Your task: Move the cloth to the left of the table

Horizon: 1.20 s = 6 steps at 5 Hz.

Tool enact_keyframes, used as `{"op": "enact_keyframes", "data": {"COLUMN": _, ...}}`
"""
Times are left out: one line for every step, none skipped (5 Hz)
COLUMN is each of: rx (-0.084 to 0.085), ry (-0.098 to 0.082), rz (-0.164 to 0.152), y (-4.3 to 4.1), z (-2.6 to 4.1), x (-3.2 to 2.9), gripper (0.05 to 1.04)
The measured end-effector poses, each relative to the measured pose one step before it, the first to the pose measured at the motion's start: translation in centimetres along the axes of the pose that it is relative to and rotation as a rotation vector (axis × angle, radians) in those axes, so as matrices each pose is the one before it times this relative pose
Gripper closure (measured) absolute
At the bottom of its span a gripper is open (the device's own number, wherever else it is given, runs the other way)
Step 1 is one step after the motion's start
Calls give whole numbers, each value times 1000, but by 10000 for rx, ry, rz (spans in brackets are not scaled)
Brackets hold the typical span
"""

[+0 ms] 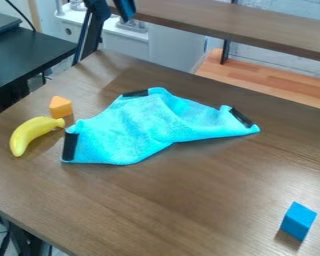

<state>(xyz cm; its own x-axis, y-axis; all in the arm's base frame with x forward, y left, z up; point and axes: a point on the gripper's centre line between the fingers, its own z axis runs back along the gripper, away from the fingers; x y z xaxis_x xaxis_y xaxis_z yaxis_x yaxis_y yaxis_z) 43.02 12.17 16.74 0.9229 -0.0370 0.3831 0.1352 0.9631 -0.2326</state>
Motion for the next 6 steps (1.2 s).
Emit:
{"op": "enact_keyframes", "data": {"rx": -191, "ry": 405, "rz": 215, "y": 496, "z": -1899, "x": -832, "gripper": 83}}
{"op": "enact_keyframes", "data": {"rx": 120, "ry": 267, "rz": 10, "y": 529, "z": -1893, "x": -1241, "gripper": 83}}
{"op": "enact_keyframes", "data": {"rx": 149, "ry": 251, "rz": -248, "y": -53, "z": -2231, "x": -1164, "gripper": 83}}
{"op": "enact_keyframes", "data": {"rx": 257, "ry": 82, "rz": -412, "y": -535, "z": -1684, "x": -1199, "gripper": 83}}
{"op": "enact_keyframes", "data": {"rx": 398, "ry": 113, "rz": -434, "y": -573, "z": -1779, "x": -1472, "gripper": 83}}
{"op": "enact_keyframes", "data": {"rx": 204, "ry": 43, "rz": -445, "y": -1150, "z": -1998, "x": -704, "gripper": 83}}
